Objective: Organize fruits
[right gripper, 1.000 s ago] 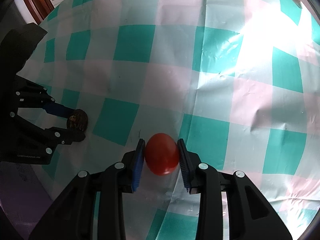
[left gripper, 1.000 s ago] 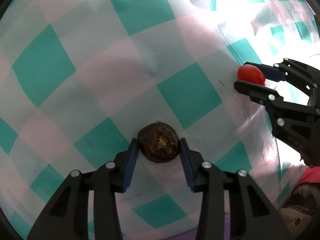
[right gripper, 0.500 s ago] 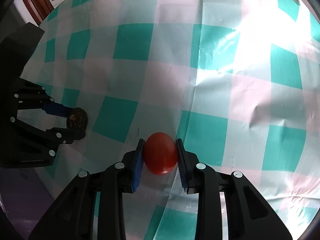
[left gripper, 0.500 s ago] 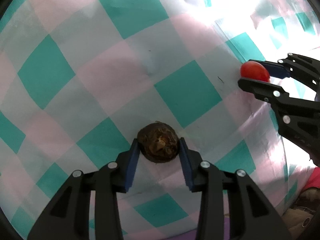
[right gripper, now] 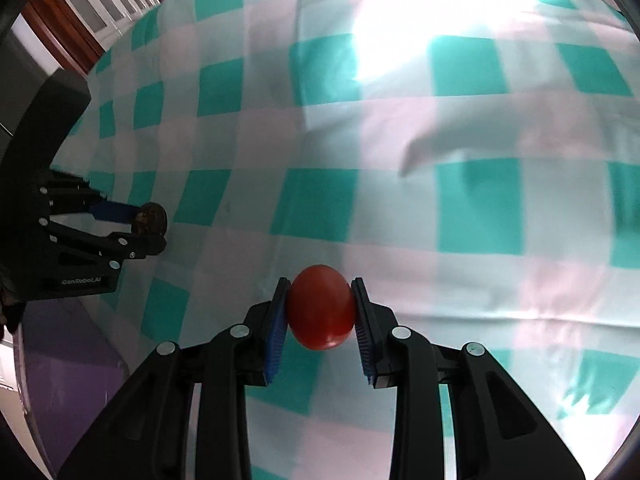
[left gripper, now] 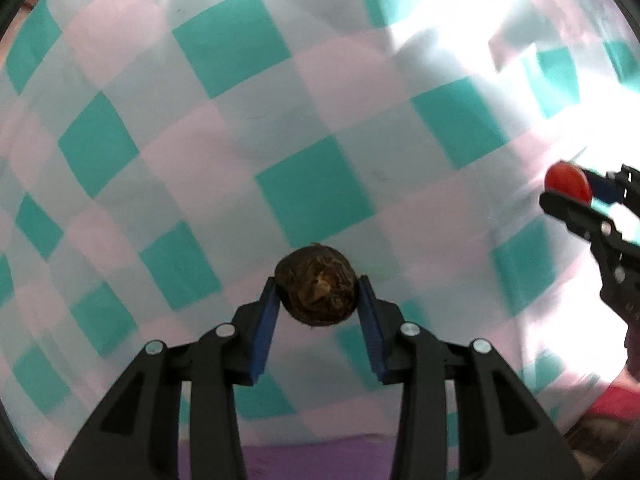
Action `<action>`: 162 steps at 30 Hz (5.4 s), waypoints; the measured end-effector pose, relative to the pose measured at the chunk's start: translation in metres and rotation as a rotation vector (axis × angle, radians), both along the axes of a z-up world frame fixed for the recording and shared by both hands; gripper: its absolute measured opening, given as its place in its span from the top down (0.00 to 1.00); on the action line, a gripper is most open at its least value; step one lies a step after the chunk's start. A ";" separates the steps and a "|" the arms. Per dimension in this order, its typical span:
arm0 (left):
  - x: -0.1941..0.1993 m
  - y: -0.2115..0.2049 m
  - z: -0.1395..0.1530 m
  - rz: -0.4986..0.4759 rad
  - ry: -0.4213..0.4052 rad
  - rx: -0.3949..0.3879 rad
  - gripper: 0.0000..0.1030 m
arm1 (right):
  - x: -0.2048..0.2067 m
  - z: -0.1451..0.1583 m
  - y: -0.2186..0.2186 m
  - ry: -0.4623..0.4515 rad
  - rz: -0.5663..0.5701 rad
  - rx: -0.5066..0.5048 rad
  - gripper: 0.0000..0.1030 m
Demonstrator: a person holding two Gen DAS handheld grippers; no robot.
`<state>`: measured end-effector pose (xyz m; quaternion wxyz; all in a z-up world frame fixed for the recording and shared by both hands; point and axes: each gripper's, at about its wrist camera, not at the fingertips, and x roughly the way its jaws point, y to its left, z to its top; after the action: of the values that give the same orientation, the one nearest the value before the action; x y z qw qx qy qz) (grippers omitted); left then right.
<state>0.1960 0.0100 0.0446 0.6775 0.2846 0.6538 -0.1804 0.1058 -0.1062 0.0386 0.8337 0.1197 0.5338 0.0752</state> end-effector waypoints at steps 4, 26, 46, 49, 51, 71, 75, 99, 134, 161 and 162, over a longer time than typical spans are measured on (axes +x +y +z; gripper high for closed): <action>-0.029 -0.028 0.008 0.087 -0.015 -0.048 0.62 | -0.022 -0.002 -0.032 0.004 -0.016 0.006 0.71; -0.260 -0.091 0.042 0.211 0.002 -0.165 0.62 | -0.160 0.023 -0.110 -0.033 0.112 0.010 0.71; -0.322 0.075 0.108 0.496 -0.341 -0.374 0.61 | -0.159 0.094 0.029 -0.095 0.476 0.015 0.71; -0.337 0.121 0.123 0.586 -0.411 -0.393 0.61 | -0.151 0.112 0.072 -0.103 0.523 0.051 0.71; -0.344 0.154 0.128 0.651 -0.442 -0.399 0.61 | -0.147 0.127 0.104 -0.115 0.564 0.086 0.71; -0.297 0.289 0.057 0.799 -0.167 -0.252 0.61 | -0.092 0.080 0.323 0.061 0.834 -0.147 0.70; -0.287 0.286 0.046 0.736 -0.139 -0.192 0.61 | -0.086 0.062 0.354 0.089 0.875 -0.216 0.70; -0.267 0.289 0.006 0.695 -0.037 -0.175 0.52 | -0.061 0.016 0.372 0.232 0.860 -0.334 0.56; -0.336 0.316 0.083 1.077 -0.381 -0.176 0.01 | -0.137 0.082 0.320 -0.032 0.807 -0.248 0.15; -0.320 0.311 0.051 1.010 -0.289 -0.112 0.01 | -0.138 0.060 0.327 0.016 0.814 -0.281 0.15; -0.320 0.311 0.051 1.010 -0.289 -0.112 0.01 | -0.139 0.061 0.326 0.015 0.818 -0.282 0.15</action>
<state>-0.1244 0.3211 0.0959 0.7776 -0.0805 0.5986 0.1749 -0.0336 0.2195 0.0991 0.7395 -0.2161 0.5486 0.3248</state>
